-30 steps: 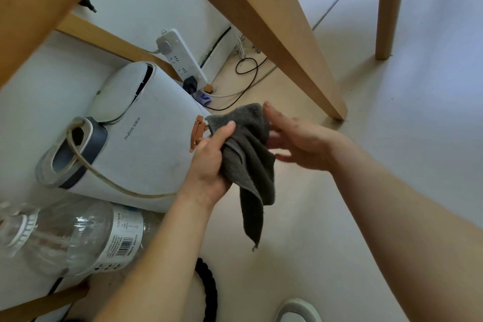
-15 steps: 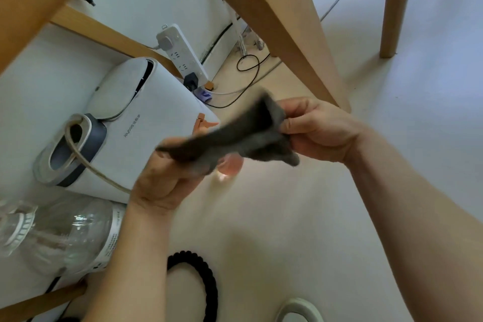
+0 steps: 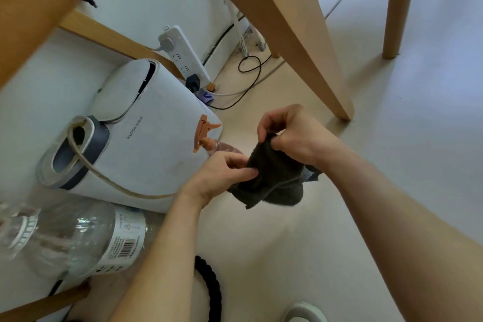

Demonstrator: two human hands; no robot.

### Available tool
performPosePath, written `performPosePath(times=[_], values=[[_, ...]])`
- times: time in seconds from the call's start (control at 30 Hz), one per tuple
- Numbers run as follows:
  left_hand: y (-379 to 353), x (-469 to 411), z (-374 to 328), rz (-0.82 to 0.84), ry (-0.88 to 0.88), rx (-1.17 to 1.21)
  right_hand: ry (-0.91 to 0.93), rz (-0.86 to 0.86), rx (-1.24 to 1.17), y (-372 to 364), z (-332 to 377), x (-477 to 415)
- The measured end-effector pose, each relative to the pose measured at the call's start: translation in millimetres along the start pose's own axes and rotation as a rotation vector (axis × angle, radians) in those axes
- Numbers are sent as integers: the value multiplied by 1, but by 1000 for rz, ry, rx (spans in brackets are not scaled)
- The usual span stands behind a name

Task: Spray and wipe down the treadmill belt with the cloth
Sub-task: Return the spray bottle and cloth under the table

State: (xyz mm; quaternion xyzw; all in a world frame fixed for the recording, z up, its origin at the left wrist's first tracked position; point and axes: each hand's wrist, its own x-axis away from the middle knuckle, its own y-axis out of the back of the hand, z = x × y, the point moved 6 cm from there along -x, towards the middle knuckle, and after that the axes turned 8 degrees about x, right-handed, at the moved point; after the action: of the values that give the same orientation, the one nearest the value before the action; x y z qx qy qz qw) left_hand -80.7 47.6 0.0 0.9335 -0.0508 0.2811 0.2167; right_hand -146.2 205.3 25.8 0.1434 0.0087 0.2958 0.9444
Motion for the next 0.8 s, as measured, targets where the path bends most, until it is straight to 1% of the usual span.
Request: performPosePath(times=[0.07,0.17,0.23,0.33,0.4,0.5,0.53,0.6,0.67,0.7,0.73,0.77,0.8], values=[[20,-2,-4,-184,-38,37,-26,-68,-59,4,0,-4],[53,0,-14,-413,-131,149,-79,-220,-119,10,-4,-11],[79,1,-25,-592,-214,173,-104,-264,-145,11,-7,-16],[121,3,-46,-846,-384,158,-126,-239,-149,7,-14,-22],[148,2,-57,-989,-461,172,-139,-232,-165,5,-18,-23],[187,1,-64,-1170,-498,273,-164,-211,-177,0,-22,-25],[204,4,-66,-1238,-498,268,-162,-186,-189,-7,-20,-29],[230,6,-68,-1332,-470,209,-167,-159,-217,-15,-18,-33],[254,4,-61,-1364,-369,166,-183,-136,-251,-25,-16,-37],[265,2,-54,-1393,-267,130,-190,-119,-259,-29,-16,-36],[273,1,-46,-1420,-117,47,-194,-97,-273,-35,-16,-37],[275,0,-39,-1426,62,-79,-192,-70,-284,-40,-16,-37],[270,1,-36,-1419,188,-202,-186,-41,-288,-45,-16,-36]])
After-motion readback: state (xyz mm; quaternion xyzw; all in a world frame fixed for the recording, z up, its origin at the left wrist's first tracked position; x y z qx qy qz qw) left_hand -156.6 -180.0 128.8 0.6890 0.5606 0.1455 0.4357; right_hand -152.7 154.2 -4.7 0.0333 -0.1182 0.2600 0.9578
